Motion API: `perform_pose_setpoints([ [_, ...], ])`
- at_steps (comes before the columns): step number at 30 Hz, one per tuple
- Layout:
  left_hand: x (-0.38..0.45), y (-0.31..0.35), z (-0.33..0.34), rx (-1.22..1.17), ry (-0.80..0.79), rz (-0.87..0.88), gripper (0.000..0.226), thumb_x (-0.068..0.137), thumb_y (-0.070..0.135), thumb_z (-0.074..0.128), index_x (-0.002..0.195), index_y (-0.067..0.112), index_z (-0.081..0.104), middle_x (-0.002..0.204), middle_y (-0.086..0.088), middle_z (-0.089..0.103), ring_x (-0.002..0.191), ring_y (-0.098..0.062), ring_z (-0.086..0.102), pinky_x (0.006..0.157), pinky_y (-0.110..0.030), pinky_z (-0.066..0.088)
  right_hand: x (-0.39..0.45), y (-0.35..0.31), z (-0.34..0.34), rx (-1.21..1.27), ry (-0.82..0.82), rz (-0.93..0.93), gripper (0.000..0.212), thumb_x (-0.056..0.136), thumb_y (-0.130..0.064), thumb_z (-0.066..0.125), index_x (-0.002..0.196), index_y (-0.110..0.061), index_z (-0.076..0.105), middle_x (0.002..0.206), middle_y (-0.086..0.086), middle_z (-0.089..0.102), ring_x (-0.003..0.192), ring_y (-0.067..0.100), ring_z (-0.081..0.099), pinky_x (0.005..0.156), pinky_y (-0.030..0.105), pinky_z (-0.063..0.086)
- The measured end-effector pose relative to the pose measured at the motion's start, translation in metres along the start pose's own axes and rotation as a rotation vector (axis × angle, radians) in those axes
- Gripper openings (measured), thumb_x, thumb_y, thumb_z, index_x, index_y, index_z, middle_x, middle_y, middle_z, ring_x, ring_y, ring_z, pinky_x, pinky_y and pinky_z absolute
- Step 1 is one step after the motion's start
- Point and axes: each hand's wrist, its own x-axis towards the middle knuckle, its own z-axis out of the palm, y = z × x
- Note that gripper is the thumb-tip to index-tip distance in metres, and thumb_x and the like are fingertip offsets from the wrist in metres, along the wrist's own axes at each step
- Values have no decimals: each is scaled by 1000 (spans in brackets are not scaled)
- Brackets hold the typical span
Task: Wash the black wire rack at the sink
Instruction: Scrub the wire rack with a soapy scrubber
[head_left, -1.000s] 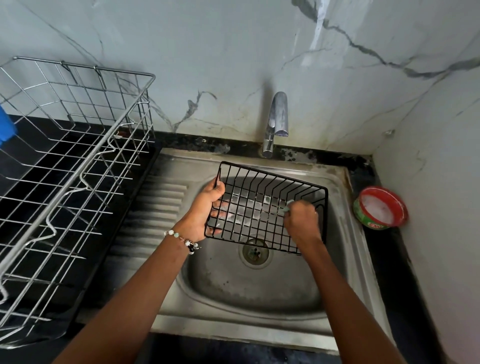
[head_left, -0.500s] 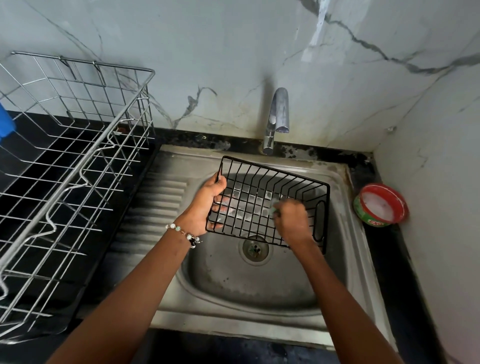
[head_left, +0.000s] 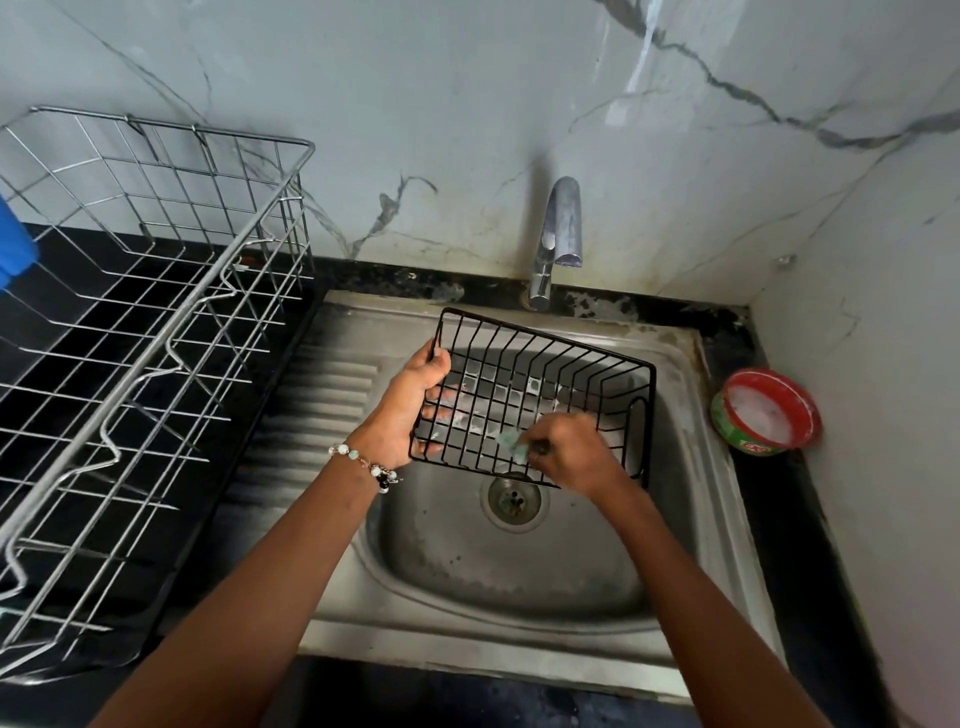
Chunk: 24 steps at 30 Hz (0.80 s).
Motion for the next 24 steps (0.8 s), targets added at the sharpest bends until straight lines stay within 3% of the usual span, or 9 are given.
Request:
perform_pose_setpoints([
  [4, -1, -1, -2, 64, 40, 11, 12, 93, 54, 49, 102, 57, 58, 81, 8, 58, 60, -5, 47, 58, -26, 39, -1, 23, -17, -140, 102, 271, 22, 90, -10, 55, 107, -8, 67, 106, 16, 65, 92, 27, 61, 79, 31, 49],
  [7, -3, -1, 1, 70, 40, 17, 12, 94, 55, 49, 98, 59, 59, 86, 6, 57, 65, -6, 46, 57, -25, 39, -2, 18, -23, -238, 135, 341, 20, 92, -9, 53, 108, -1, 62, 105, 19, 62, 98, 31, 61, 81, 34, 48],
  [12, 1, -4, 7, 68, 36, 37, 23, 95, 44, 50, 86, 60, 63, 90, 1, 52, 63, -7, 47, 56, -23, 35, 4, -14, 4, -41, 15, 127, 22, 84, -16, 69, 105, -11, 68, 104, 12, 66, 95, 24, 61, 81, 29, 50],
  [15, 3, -8, 10, 113, 66, 62, 20, 93, 47, 51, 107, 61, 57, 90, 2, 58, 66, -9, 52, 57, -25, 36, 15, -32, 10, 6, 54, -34, 18, 84, -17, 69, 101, -13, 69, 100, 7, 68, 85, 15, 59, 73, 23, 47],
  [17, 5, -10, 11, 138, 80, 58, 32, 91, 52, 52, 122, 59, 51, 97, 2, 62, 77, -14, 57, 61, -29, 41, 22, -41, 10, 57, 66, -170, 18, 81, -12, 71, 99, -11, 71, 98, 7, 70, 84, 17, 62, 75, 25, 50],
  [20, 4, -9, 10, 174, 77, 45, 36, 90, 56, 51, 126, 58, 48, 110, 3, 64, 95, -19, 59, 73, -39, 45, 28, -38, 7, -11, -20, -348, 20, 76, -6, 74, 96, -10, 72, 96, 9, 70, 87, 20, 65, 76, 24, 50],
  [22, 3, -7, 7, 183, 77, 44, 35, 93, 55, 48, 128, 56, 48, 110, 4, 63, 89, -15, 58, 74, -39, 43, 24, -22, -1, -30, -112, -362, 19, 77, -9, 74, 96, -13, 72, 99, 4, 69, 89, 11, 64, 76, 14, 45],
  [24, 1, -5, 2, 172, 72, 45, 31, 94, 54, 47, 124, 57, 50, 107, 3, 61, 82, -12, 55, 68, -34, 43, 16, 3, -10, -85, -179, -326, 19, 79, -9, 72, 96, -16, 73, 100, 0, 68, 91, 9, 64, 79, 15, 48],
])
